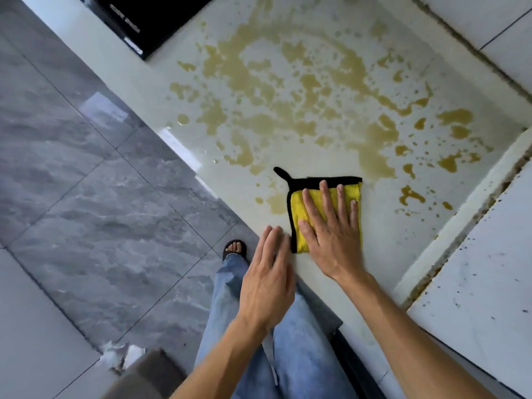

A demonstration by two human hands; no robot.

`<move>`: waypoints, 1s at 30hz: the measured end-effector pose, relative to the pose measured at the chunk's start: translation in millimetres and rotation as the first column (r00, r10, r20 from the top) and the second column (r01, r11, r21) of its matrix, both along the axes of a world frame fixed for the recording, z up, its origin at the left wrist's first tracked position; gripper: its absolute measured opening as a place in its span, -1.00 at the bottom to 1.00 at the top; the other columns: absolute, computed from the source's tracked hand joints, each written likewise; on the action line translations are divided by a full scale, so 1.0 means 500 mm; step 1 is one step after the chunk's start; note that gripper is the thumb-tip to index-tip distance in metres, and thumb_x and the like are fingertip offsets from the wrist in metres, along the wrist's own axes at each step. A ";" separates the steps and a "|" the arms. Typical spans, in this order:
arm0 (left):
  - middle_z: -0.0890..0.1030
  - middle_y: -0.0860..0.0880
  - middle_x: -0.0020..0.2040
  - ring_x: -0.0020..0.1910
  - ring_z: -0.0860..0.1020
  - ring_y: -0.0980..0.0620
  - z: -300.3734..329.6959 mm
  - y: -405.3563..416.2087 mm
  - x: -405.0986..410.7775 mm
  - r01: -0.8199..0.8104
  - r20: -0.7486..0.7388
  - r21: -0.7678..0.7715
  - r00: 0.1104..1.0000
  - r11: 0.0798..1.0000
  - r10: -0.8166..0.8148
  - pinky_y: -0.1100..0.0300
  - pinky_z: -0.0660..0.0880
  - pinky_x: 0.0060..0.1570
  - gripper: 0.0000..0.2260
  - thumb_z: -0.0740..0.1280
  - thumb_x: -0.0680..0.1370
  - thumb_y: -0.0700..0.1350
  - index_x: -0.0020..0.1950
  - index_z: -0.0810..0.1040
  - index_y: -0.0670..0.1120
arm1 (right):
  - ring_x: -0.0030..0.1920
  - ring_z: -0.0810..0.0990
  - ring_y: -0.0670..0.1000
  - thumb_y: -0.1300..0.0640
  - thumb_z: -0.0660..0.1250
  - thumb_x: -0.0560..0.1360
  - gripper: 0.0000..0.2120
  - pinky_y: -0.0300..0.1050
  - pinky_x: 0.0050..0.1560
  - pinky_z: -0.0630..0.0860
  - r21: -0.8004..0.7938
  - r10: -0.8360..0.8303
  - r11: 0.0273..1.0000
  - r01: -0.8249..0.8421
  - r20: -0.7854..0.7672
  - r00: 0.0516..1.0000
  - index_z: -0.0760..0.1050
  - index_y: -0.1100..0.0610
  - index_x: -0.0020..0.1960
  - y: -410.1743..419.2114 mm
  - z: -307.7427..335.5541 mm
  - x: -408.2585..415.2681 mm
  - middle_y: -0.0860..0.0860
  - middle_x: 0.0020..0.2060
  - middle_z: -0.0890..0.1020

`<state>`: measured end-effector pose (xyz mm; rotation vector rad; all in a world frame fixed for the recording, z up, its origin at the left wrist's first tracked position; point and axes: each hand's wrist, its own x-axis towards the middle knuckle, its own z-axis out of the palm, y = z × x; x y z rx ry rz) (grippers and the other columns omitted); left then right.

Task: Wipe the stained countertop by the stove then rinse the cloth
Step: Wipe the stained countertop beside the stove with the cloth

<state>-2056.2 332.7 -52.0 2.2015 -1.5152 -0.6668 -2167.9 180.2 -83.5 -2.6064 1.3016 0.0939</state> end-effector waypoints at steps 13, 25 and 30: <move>-0.27 0.19 0.72 0.65 -0.13 0.37 -0.023 -0.077 -0.078 -0.668 -0.298 0.075 0.693 0.740 0.656 0.69 -0.02 0.37 -0.35 0.20 0.73 -0.08 0.75 -0.06 -0.01 | 0.71 -0.08 0.21 -0.22 0.04 0.71 -0.42 0.33 0.65 -0.06 0.008 0.322 0.946 -0.323 0.073 0.944 0.02 -0.21 0.70 -0.085 0.001 0.206 0.02 0.73 -0.01; -0.21 0.13 0.74 0.68 -0.07 0.31 -0.035 -0.070 -0.080 -0.664 -0.344 0.015 0.699 0.748 0.627 0.74 0.09 0.27 -0.35 0.25 0.73 -0.10 0.74 0.00 -0.07 | 0.71 -0.08 0.24 -0.18 0.09 0.69 -0.37 0.36 0.65 -0.05 -0.067 0.299 0.953 -0.296 0.042 0.953 0.01 -0.14 0.72 -0.052 -0.010 0.132 0.06 0.73 -0.02; -0.23 0.13 0.74 0.65 -0.12 0.38 -0.040 -0.071 -0.081 -0.651 -0.311 0.019 0.718 0.759 0.623 0.66 0.26 0.22 -0.37 0.21 0.73 -0.05 0.74 0.01 -0.09 | 0.71 -0.06 0.23 -0.20 0.12 0.68 -0.37 0.34 0.65 -0.06 -0.041 0.354 0.935 -0.352 0.047 0.934 0.04 -0.17 0.71 -0.080 -0.011 0.206 0.04 0.73 0.00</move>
